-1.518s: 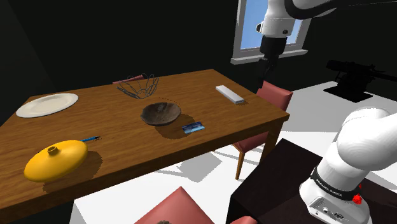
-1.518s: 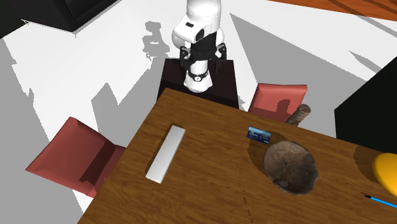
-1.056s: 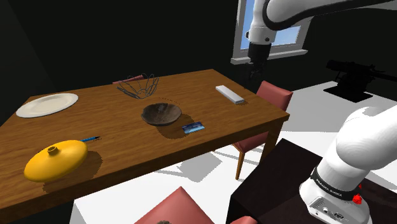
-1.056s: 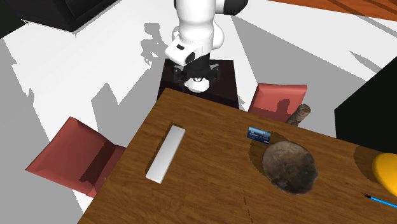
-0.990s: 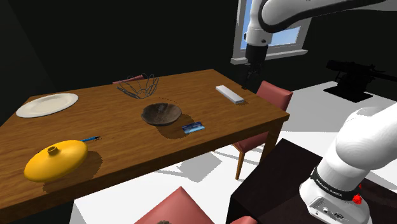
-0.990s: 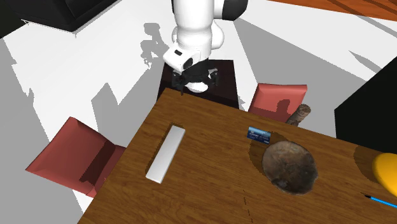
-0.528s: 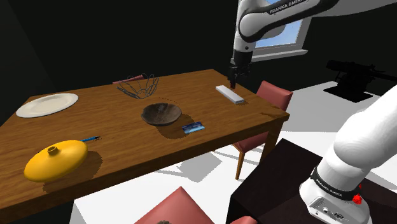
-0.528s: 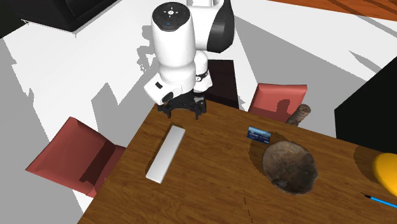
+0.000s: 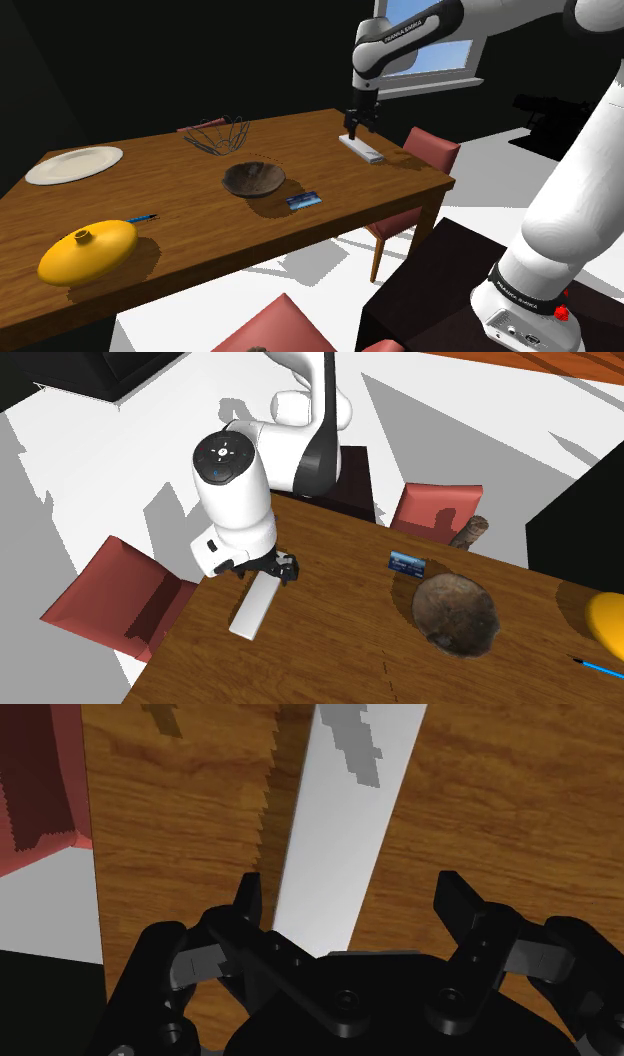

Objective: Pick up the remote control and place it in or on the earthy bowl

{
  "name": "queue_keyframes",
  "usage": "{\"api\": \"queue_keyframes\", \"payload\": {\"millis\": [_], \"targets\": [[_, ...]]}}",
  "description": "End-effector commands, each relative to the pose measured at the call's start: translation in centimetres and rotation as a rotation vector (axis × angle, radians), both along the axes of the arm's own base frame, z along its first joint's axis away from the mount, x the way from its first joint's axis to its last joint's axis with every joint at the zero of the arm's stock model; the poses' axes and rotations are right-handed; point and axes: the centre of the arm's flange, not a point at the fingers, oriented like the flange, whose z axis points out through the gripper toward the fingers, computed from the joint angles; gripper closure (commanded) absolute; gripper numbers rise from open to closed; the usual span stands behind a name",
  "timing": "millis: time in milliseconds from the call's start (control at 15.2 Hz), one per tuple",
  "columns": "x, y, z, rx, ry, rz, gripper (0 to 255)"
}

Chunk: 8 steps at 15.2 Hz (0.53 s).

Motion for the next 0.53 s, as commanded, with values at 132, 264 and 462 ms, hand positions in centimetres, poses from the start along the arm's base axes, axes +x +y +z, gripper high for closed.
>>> {"api": "queue_keyframes", "payload": {"millis": [132,264,462], "targets": [[1.3,-0.9,-1.9,-0.002,0.000,-0.020,0],[1.3,-0.9,-2.9,-0.002,0.000,-0.020,0],[1.4,-1.0,-4.5,-0.002,0.000,-0.020,0]]}}
